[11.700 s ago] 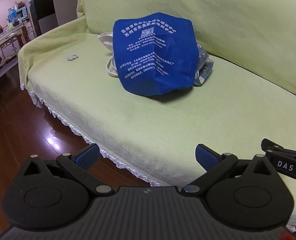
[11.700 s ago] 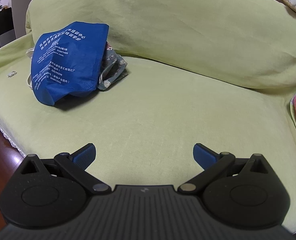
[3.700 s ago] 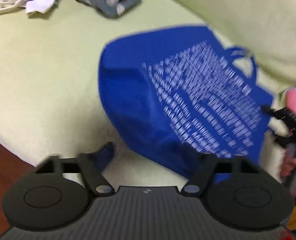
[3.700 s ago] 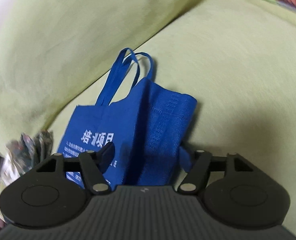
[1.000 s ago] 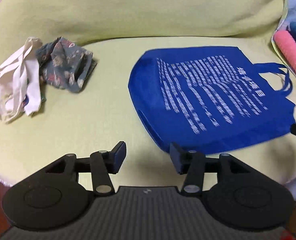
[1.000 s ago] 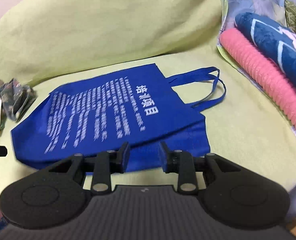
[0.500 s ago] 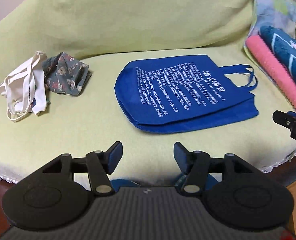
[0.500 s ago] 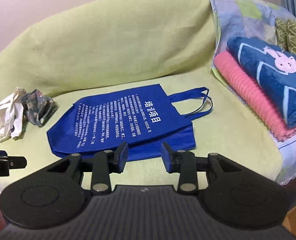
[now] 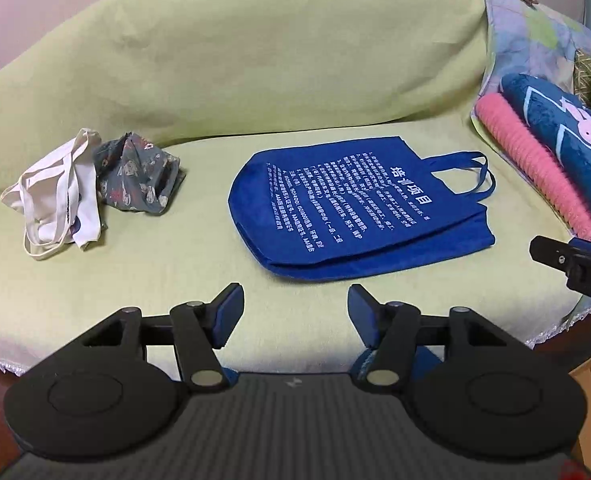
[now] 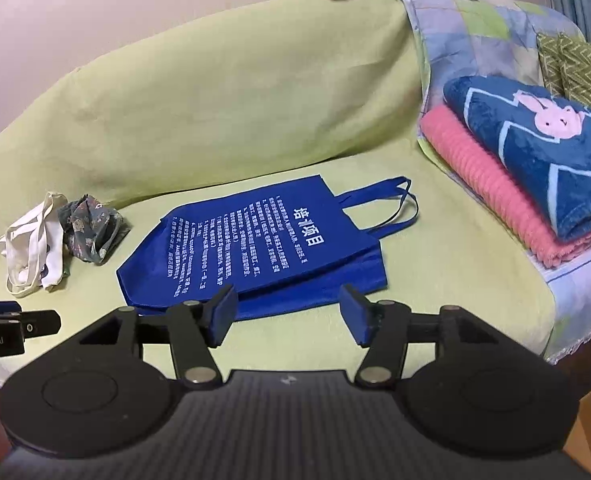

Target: Fold shopping bag

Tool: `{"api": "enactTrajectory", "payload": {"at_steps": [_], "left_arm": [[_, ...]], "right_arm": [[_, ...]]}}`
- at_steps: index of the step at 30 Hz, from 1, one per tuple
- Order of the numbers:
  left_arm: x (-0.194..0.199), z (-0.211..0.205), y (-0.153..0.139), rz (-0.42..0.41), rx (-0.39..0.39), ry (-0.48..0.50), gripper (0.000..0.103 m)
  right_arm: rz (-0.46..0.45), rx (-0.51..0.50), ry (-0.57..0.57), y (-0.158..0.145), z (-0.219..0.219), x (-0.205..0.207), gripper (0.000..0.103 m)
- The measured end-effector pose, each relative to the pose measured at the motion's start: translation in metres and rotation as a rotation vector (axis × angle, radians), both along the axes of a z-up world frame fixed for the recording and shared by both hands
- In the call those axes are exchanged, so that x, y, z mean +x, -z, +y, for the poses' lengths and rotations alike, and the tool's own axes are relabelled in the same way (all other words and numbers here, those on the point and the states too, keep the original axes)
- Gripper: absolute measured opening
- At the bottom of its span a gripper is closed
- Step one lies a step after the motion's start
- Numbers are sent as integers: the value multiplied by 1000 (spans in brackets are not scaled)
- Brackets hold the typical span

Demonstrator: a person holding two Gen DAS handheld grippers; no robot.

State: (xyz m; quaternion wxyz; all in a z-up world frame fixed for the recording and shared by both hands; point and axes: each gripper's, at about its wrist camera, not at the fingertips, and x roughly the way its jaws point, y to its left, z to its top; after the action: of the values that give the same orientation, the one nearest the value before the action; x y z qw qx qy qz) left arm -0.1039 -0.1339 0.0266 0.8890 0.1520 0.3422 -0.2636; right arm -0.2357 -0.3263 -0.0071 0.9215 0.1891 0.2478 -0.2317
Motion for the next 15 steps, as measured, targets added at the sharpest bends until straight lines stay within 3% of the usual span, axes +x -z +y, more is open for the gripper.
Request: {"api": "enactTrajectory", "payload": {"at_steps": [3,15], "left_arm": [[1,-2,2,-6,2,-2,72],[27,-42,32,43,85,-30,72]], "right_arm": [[3,-8,-8,0,-2,3,54],[48,6,5,30,-36,24,56]]}}
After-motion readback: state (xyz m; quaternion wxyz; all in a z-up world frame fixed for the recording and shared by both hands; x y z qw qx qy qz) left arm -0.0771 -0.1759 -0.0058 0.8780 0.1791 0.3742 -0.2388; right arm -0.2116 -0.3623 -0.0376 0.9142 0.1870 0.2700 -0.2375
